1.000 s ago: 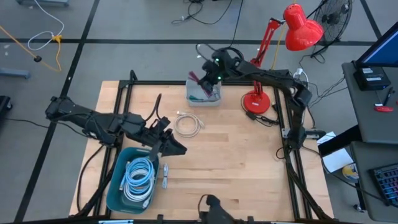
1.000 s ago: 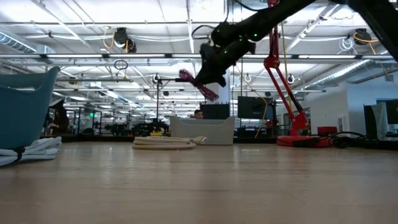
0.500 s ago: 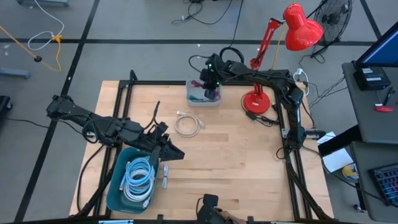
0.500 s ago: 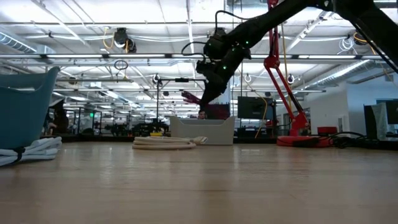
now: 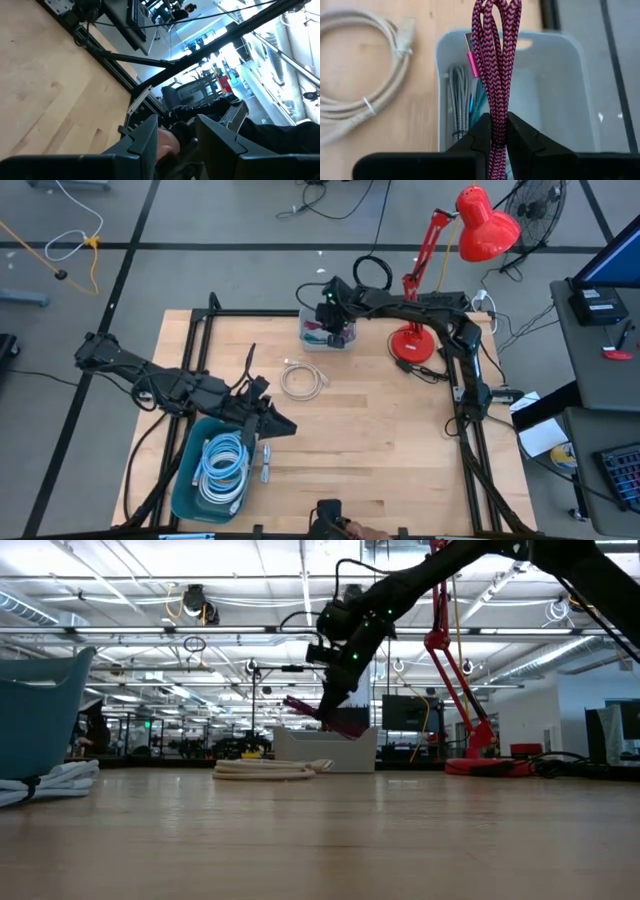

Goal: Pick & Place USB Port
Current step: Put the black pink charger cable into the gray bin, then put the brown HDMI cable into the blue bin

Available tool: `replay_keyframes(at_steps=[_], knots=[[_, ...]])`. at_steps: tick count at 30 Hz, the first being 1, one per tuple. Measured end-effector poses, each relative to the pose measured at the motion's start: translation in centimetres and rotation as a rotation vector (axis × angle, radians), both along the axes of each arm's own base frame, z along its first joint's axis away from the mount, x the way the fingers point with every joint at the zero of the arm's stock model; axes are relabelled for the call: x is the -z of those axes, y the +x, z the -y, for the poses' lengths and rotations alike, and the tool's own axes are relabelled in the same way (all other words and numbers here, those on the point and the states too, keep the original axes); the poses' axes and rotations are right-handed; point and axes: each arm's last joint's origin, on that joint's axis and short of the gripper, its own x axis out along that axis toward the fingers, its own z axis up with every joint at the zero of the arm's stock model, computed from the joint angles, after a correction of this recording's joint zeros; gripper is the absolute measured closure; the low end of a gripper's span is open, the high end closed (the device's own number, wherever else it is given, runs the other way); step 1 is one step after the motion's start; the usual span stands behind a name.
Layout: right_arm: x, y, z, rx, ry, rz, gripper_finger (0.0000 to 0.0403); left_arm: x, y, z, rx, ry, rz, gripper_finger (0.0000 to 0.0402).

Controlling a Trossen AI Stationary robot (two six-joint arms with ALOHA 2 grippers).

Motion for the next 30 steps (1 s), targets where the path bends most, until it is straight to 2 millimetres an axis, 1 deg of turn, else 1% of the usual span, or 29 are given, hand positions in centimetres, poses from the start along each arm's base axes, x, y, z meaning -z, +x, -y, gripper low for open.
replay_keyframes(at_steps=[3,7,16,18,25,30], knots=[[0.7,-0.1,-0.1,0.009,0.005,-0.04,0.0369,0.0,0.0,0.1,-0.009,-0.003,0.0,0.0266],[0.1,0.0,0.1,0.033,-0.039,-0.026,0.0363,0.0,0.0,0.1,-0.017,-0.004,0.0,0.0266],[0.4,-0.4,0.6,0.069,-0.035,-0.04,0.0369,0.0,-0.1,0.2,-0.025,0.001,0.001,0.0266],[0.8,-0.5,0.6,0.082,-0.052,-0.05,0.0356,0.0,-0.2,0.4,-0.021,0.002,0.002,0.0266],[2.1,-0.7,0.4,0.083,-0.041,-0.065,0.0287,0.0,-0.3,0.7,-0.016,0.004,0.002,0.0266],[2.5,-0.8,0.4,0.103,-0.035,-0.066,0.0255,0.0,-0.4,0.9,-0.02,0.011,0.004,0.0266]])
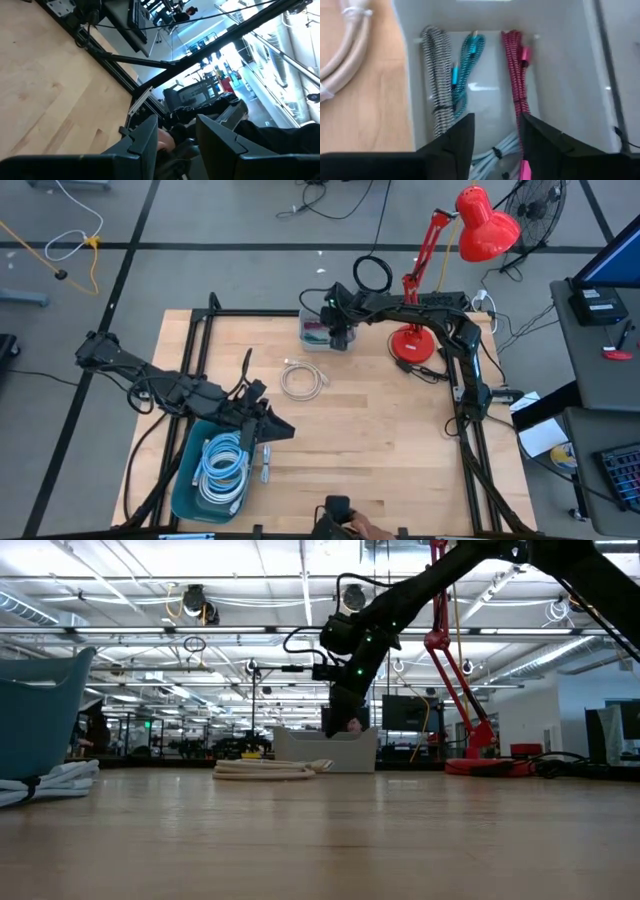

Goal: Pick & Place USB Port
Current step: Put the brown HDMI cable into the blue bin

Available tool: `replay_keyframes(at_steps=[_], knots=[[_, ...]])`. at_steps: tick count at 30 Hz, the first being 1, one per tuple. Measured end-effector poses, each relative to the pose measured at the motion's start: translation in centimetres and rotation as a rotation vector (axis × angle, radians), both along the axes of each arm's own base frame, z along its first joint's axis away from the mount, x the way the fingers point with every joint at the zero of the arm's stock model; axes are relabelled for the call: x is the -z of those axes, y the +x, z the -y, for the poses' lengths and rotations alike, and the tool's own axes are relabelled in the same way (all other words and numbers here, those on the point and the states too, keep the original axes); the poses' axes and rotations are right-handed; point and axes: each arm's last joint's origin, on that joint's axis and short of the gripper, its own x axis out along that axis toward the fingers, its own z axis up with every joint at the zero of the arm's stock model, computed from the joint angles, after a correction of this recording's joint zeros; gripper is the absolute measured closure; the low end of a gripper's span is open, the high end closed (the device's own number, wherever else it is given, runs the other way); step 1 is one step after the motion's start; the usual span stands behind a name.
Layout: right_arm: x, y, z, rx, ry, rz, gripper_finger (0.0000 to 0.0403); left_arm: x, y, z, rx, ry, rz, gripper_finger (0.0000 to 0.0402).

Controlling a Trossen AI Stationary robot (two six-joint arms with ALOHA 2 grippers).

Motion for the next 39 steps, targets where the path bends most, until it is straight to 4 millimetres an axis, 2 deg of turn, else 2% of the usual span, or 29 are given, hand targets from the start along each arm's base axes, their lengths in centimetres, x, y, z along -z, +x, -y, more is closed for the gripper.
replay_keyframes(at_steps=[3,5,10,14,18,23,29,34,39], knots=[[-0.5,0.2,0.0,0.042,-0.038,0.021,0.0245,0.0,0.0,0.0,0.0,0.0,0.0,0.0266],[-1.7,0.1,-0.1,0.07,-0.059,0.058,0.0242,0.0,0.0,0.0,-0.001,-0.002,0.0,0.0266],[-6.8,-0.4,-2.2,0.12,-0.067,0.214,0.0242,-0.2,0.0,-0.1,-0.002,0.001,0.021,0.0266],[-11.6,-1.6,-5.6,0.14,-0.02,0.336,0.0241,-0.4,0.1,-0.3,-0.003,0.022,0.046,0.0266],[-16.2,-3.5,-10.0,0.087,0.062,0.44,0.0237,-0.5,0.2,-0.8,0.032,0.034,0.053,0.0266],[-19.7,-6.0,-15.2,0.04,0.149,0.497,0.0238,-0.1,0.6,-1.9,0.061,0.067,0.022,0.0266],[-21.2,-8.2,-20.4,-0.024,0.257,0.466,0.024,1.7,0.7,-3.9,0.057,0.17,-0.156,0.0266],[-20.8,-9.4,-24.2,-0.022,0.303,0.358,0.0241,3.7,0.3,-6.3,0.059,0.303,-0.35,0.0266],[-20.1,-10.3,-27.6,0.014,0.274,0.282,0.0241,4.7,-0.1,-8.6,0.055,0.45,-0.452,0.0266]])
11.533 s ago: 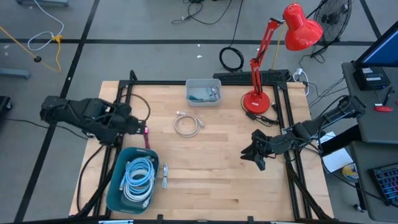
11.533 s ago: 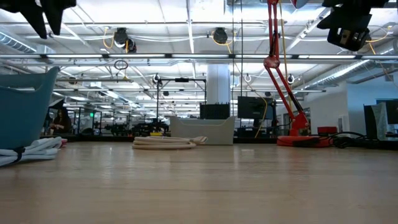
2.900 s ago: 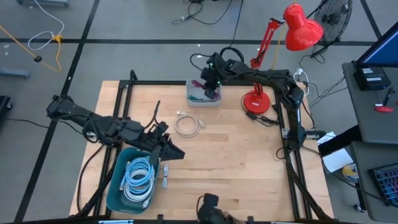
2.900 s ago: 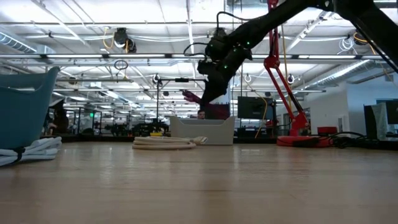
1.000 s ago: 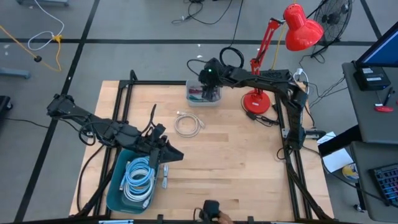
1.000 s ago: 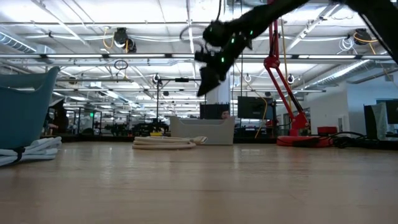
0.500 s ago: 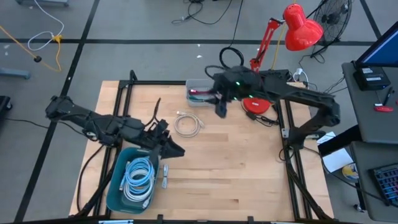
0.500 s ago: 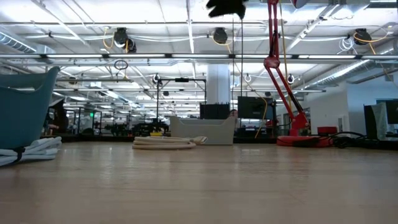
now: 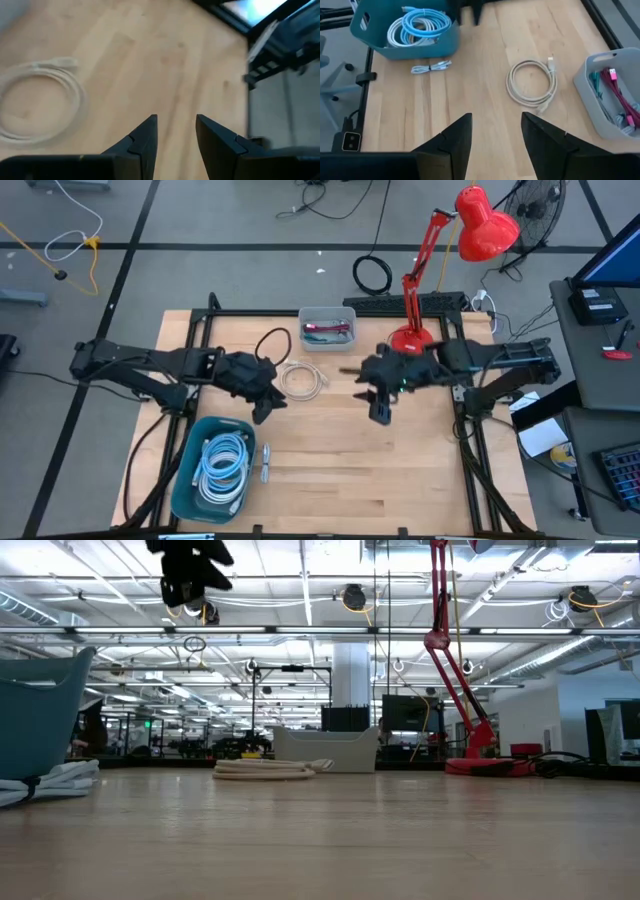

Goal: Pick & Place USB Port
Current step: Put the brown HDMI cable into the blue bin

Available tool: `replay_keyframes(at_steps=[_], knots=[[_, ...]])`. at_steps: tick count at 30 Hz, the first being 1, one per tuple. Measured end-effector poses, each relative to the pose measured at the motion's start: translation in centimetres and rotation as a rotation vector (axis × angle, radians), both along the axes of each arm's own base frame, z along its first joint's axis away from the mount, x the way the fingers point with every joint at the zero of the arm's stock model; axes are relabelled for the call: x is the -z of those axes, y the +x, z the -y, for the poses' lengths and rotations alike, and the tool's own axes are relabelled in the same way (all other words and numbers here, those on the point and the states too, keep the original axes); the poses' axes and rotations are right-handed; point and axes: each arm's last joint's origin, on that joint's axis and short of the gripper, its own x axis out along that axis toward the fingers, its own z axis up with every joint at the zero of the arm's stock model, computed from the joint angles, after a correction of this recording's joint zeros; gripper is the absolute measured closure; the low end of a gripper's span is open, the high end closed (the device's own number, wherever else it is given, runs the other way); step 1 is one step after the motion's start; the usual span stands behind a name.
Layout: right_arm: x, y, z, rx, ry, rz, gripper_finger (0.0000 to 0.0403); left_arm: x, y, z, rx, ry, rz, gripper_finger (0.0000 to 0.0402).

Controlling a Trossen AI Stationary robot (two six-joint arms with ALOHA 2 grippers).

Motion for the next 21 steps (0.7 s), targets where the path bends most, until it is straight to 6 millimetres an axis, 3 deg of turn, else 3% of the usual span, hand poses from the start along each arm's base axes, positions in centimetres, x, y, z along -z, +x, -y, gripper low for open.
replay_keyframes(at_steps=[8,21], knots=[[0.3,-1.0,-3.9,0.051,0.014,-0.003,0.0241,2.1,1.6,-2.5,0.132,0.114,-0.073,0.0266],[1.8,-3.8,-8.2,0.144,0.018,-0.065,0.0241,9.5,5.2,-4.2,0.323,0.22,-0.347,0.0266]])
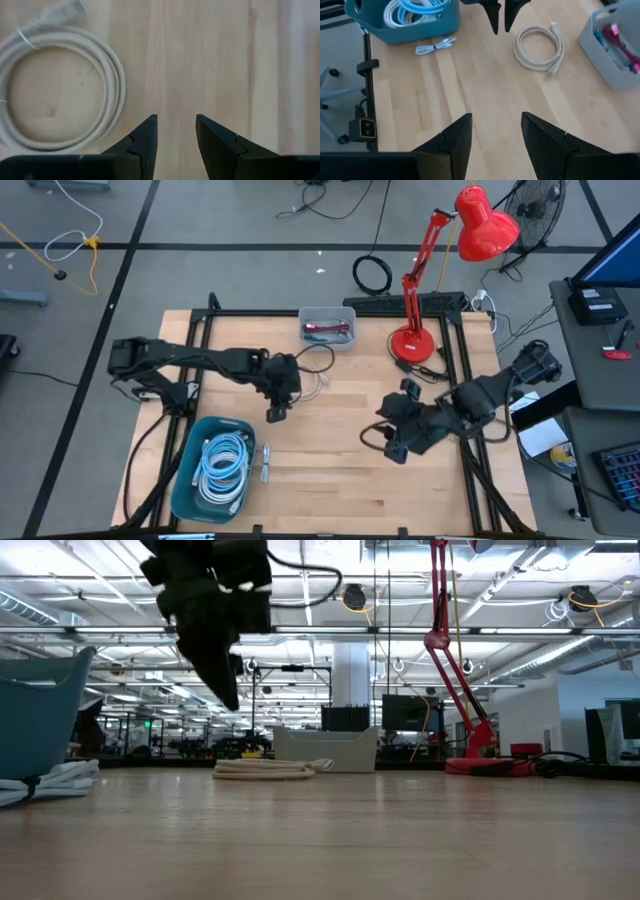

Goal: Pick & Place USB Port
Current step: Put the brown HDMI cable into the blue bin

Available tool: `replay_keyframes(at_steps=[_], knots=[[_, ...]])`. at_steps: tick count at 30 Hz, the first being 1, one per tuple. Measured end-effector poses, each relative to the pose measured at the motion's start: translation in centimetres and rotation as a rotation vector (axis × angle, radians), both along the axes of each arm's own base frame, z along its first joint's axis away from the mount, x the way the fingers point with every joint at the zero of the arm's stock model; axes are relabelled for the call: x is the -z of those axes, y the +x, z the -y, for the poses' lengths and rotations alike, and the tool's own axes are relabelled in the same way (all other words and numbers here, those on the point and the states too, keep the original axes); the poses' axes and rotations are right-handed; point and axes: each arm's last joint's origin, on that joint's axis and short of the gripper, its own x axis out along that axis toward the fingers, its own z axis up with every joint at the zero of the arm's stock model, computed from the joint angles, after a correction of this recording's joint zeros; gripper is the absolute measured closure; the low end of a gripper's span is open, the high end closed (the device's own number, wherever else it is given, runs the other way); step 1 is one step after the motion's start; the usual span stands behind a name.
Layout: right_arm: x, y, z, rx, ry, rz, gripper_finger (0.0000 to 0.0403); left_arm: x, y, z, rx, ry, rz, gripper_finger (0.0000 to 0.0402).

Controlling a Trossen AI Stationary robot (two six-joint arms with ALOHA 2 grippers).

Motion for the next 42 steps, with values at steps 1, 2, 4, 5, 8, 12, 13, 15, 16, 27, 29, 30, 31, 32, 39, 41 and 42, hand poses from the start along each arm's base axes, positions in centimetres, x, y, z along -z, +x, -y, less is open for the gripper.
replay_keyframes(at_steps=[1,2,4,5,8,12,13,15,16,27,29,30,31,32,39,41,42], knots=[[0.3,-0.2,-0.3,0.008,0.004,-0.003,0.0241,0.5,0.1,-0.1,0.009,-0.002,-0.018,0.0266],[0.7,-0.4,-0.5,0.02,0.007,-0.007,0.0241,0.9,0.3,-0.1,0.022,-0.01,-0.035,0.0266],[1.6,-0.6,-0.9,0.036,0.021,-0.026,0.0241,1.5,0.5,-0.2,0.038,-0.013,-0.056,0.0266],[2.0,-0.7,-1.2,0.043,0.028,-0.037,0.0241,1.7,0.6,-0.2,0.052,-0.011,-0.069,0.0266],[3.3,-0.8,-1.9,0.061,0.05,-0.047,0.0241,1.4,1.4,-0.2,0.1,0.017,-0.085,0.0266],[4.6,-0.7,-2.6,0.065,0.085,-0.025,0.0241,0.0,3.1,-0.1,0.195,0.14,-0.102,0.0266],[4.8,-0.6,-2.7,0.064,0.091,-0.019,0.0241,-0.3,3.7,-0.2,0.217,0.175,-0.106,0.0266],[5.0,-0.4,-2.9,0.063,0.103,-0.003,0.0241,-0.4,4.8,-0.3,0.263,0.234,-0.133,0.0266],[5.0,-0.4,-2.9,0.063,0.107,0.004,0.0241,-0.3,5.2,-0.4,0.278,0.252,-0.155,0.0266],[4.9,-0.4,-3.5,0.05,0.125,0.036,0.0241,4.3,6.9,-1.7,0.36,0.206,-0.447,0.0266],[4.9,-0.5,-3.6,0.056,0.114,0.054,0.0241,4.7,6.9,-1.8,0.372,0.205,-0.458,0.0266],[4.8,-0.5,-3.7,0.06,0.105,0.064,0.0241,4.7,6.9,-1.8,0.377,0.206,-0.457,0.0266],[4.8,-0.6,-3.8,0.063,0.098,0.067,0.0241,4.6,6.9,-1.8,0.382,0.21,-0.452,0.0266],[4.8,-0.6,-3.8,0.065,0.095,0.071,0.0241,4.6,7.0,-1.8,0.381,0.218,-0.441,0.0266],[4.7,-0.5,-3.9,0.067,0.088,0.09,0.0241,4.6,7.5,-2.0,0.37,0.254,-0.397,0.0266],[4.7,-0.5,-3.9,0.066,0.087,0.09,0.0241,4.6,7.7,-2.0,0.365,0.258,-0.382,0.0266],[4.7,-0.5,-3.9,0.066,0.088,0.09,0.0241,4.6,7.8,-2.0,0.361,0.259,-0.376,0.0266]])
